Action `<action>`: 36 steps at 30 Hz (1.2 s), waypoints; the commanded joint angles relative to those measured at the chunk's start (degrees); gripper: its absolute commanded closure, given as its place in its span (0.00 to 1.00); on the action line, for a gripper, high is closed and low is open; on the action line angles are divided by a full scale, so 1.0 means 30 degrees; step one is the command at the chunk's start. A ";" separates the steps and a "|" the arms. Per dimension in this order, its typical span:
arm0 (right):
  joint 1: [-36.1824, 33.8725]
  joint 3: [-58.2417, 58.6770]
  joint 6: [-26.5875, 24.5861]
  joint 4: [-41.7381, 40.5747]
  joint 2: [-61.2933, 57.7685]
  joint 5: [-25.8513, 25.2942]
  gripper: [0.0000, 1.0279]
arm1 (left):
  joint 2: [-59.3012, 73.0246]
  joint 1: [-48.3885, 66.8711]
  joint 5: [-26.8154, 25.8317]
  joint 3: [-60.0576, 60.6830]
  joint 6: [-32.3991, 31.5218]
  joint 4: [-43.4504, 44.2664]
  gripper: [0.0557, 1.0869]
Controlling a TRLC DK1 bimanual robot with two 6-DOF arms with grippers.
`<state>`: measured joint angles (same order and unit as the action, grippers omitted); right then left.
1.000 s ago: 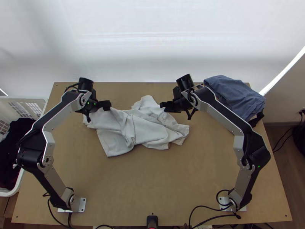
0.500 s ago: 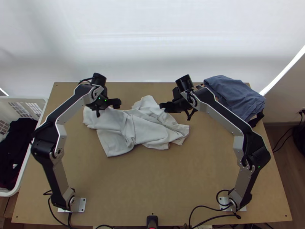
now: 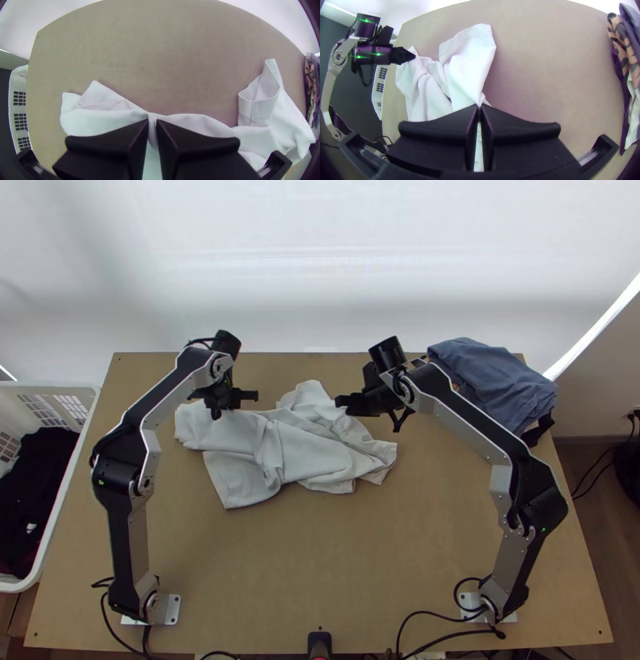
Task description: Fold the t-shirt
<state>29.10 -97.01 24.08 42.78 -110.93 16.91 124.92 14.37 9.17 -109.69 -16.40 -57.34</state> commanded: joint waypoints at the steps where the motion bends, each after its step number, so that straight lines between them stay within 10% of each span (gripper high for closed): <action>1: -0.0853 -0.0182 0.0676 0.0035 0.0709 -0.0362 0.97 | 0.0341 -0.0659 0.0459 -0.0644 0.0312 -0.0427 0.96; 25: -0.3168 -0.1354 0.0940 -0.0023 0.6334 -0.2413 0.97 | -1.0909 -0.2886 -0.0683 -0.3164 -0.1768 -0.1130 0.96; 36: -0.4222 -0.0739 0.0969 -0.0023 0.7154 -0.2413 0.97 | -1.5977 -0.0044 -0.2265 0.7588 0.0165 -0.3415 0.96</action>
<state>17.21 -99.88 25.54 42.85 -90.94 10.22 80.20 10.98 3.57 -95.00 -17.61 -65.04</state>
